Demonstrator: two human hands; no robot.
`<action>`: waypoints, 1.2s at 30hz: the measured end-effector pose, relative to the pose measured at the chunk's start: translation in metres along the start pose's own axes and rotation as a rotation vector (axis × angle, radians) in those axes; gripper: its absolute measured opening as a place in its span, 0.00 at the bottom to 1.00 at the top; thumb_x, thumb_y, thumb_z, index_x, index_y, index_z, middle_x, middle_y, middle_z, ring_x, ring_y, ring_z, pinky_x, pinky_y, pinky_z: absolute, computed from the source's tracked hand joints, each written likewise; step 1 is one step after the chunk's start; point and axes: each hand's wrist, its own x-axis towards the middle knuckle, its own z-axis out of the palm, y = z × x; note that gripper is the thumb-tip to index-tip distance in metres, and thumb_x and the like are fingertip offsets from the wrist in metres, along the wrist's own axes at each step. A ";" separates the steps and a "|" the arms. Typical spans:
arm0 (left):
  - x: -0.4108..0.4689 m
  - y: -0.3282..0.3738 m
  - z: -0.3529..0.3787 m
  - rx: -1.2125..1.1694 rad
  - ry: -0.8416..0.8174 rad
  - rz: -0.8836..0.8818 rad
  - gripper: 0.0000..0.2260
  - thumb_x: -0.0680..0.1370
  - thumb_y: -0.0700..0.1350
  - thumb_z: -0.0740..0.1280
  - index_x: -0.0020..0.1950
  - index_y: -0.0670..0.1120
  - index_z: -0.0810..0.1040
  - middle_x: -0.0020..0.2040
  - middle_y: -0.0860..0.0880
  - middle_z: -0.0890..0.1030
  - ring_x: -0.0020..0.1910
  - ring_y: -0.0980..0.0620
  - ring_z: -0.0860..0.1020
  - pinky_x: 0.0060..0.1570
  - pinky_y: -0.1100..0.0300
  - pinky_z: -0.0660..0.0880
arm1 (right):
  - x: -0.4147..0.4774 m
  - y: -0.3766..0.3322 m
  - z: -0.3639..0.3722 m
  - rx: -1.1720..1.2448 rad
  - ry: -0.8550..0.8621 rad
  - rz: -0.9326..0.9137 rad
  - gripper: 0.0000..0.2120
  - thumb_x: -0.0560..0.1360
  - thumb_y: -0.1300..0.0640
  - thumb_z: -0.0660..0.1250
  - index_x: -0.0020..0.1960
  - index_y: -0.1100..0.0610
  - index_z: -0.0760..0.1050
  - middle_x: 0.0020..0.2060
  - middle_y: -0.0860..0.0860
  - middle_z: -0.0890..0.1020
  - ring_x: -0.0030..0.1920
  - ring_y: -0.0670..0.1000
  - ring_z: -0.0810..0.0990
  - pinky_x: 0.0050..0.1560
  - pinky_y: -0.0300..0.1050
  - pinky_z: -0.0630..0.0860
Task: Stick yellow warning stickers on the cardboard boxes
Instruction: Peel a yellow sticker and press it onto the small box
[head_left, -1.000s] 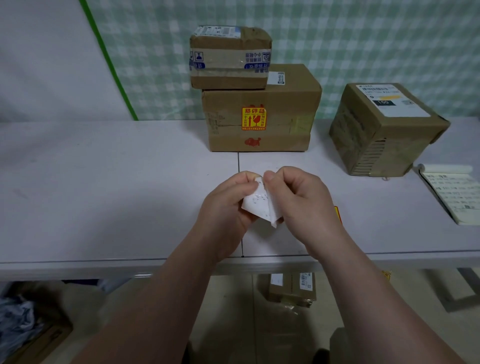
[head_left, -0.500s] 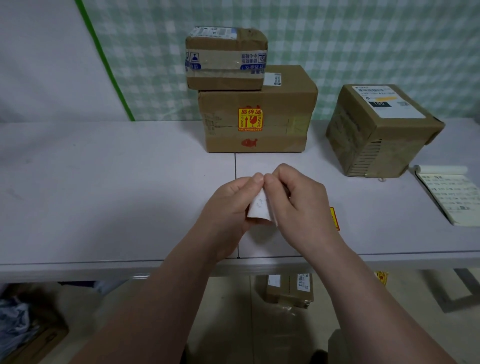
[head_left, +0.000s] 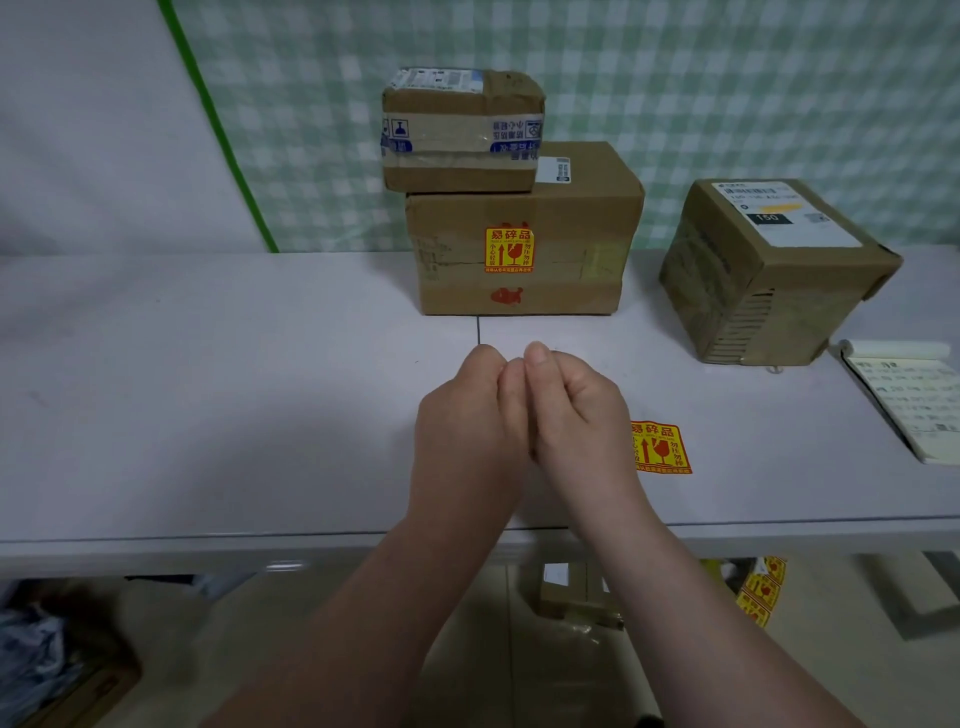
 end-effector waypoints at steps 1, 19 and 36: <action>0.000 0.001 0.000 0.010 0.010 0.003 0.17 0.80 0.46 0.56 0.31 0.51 0.59 0.25 0.54 0.65 0.24 0.55 0.64 0.27 0.68 0.64 | -0.001 0.000 0.003 0.004 0.026 0.013 0.21 0.80 0.51 0.56 0.30 0.58 0.70 0.24 0.48 0.72 0.28 0.43 0.70 0.28 0.34 0.66; 0.002 -0.006 0.000 0.028 0.220 0.091 0.11 0.79 0.46 0.58 0.38 0.46 0.66 0.26 0.56 0.67 0.26 0.55 0.71 0.29 0.62 0.66 | -0.006 -0.014 0.007 0.391 0.023 0.365 0.21 0.78 0.44 0.57 0.34 0.56 0.73 0.27 0.53 0.76 0.30 0.51 0.76 0.32 0.45 0.76; 0.007 -0.002 -0.007 -0.481 -0.105 -0.019 0.09 0.70 0.58 0.62 0.46 0.58 0.76 0.53 0.55 0.71 0.50 0.61 0.75 0.43 0.69 0.75 | 0.007 -0.009 -0.017 0.844 -0.148 0.380 0.10 0.80 0.61 0.57 0.45 0.59 0.75 0.36 0.54 0.82 0.35 0.46 0.81 0.43 0.42 0.80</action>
